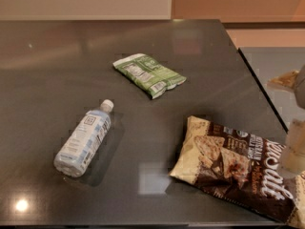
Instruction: Move brown chip bag near green jalapeno chip bag
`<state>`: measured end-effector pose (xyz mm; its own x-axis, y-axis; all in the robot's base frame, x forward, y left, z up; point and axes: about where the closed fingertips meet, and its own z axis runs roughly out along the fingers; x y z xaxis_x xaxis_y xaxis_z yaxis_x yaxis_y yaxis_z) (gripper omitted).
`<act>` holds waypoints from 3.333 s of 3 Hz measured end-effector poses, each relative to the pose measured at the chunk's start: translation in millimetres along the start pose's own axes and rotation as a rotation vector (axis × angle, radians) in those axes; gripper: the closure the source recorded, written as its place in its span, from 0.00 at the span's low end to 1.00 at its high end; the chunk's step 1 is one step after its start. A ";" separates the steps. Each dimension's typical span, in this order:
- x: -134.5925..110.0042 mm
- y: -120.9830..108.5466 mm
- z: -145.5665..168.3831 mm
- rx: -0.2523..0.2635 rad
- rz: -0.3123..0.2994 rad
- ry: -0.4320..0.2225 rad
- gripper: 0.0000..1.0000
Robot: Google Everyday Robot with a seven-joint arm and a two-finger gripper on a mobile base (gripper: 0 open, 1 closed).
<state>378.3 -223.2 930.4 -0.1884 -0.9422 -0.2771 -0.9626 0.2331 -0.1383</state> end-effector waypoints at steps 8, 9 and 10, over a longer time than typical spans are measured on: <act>20.0 38.1 54.9 -0.092 0.038 -0.014 0.87; 3.1 11.7 34.4 -0.046 0.027 -0.046 1.00; -12.5 -22.2 18.3 -0.021 0.038 -0.103 1.00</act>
Offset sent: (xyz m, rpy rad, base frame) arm -0.0455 -0.0093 -0.0730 0.0172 0.1116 -0.0059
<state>405.5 -212.1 919.5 -0.2047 -0.9028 -0.3782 -0.9593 0.2619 -0.1059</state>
